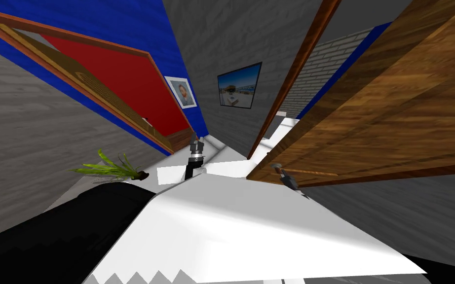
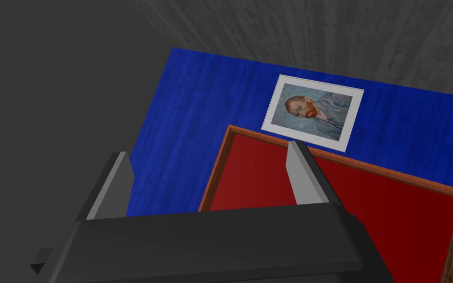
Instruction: Pull the door open
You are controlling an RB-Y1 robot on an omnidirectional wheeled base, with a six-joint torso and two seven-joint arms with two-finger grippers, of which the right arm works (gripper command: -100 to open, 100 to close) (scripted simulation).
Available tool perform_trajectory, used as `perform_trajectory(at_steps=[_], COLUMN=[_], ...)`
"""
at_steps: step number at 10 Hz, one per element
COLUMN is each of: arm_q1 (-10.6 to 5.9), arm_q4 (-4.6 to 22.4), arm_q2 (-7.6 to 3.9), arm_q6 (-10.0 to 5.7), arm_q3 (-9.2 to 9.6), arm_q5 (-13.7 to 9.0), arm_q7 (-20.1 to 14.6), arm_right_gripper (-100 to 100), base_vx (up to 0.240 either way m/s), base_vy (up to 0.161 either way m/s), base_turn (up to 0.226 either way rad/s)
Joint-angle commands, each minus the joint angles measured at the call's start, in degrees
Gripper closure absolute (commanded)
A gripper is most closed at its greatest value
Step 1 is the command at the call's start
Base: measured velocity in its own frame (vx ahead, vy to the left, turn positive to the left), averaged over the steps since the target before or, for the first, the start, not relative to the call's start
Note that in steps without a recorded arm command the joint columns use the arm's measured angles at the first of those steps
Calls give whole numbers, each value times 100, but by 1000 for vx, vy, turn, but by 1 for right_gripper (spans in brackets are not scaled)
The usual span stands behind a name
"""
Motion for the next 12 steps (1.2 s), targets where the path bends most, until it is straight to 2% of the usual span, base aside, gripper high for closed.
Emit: perform_trajectory(at_steps=[1,2,12], arm_q1=[98,42,77], arm_q4=[4,35,396], arm_q2=[-76,-26,-181], arm_q6=[-113,-93,-578], arm_q3=[-27,7,53], arm_q5=[-22,-2,22], arm_q7=[-22,-18,-130], arm_right_gripper=[100,100,100], base_vx=[-250,-107,-195], base_vy=[-83,-29,-69], base_turn=[189,42,153])
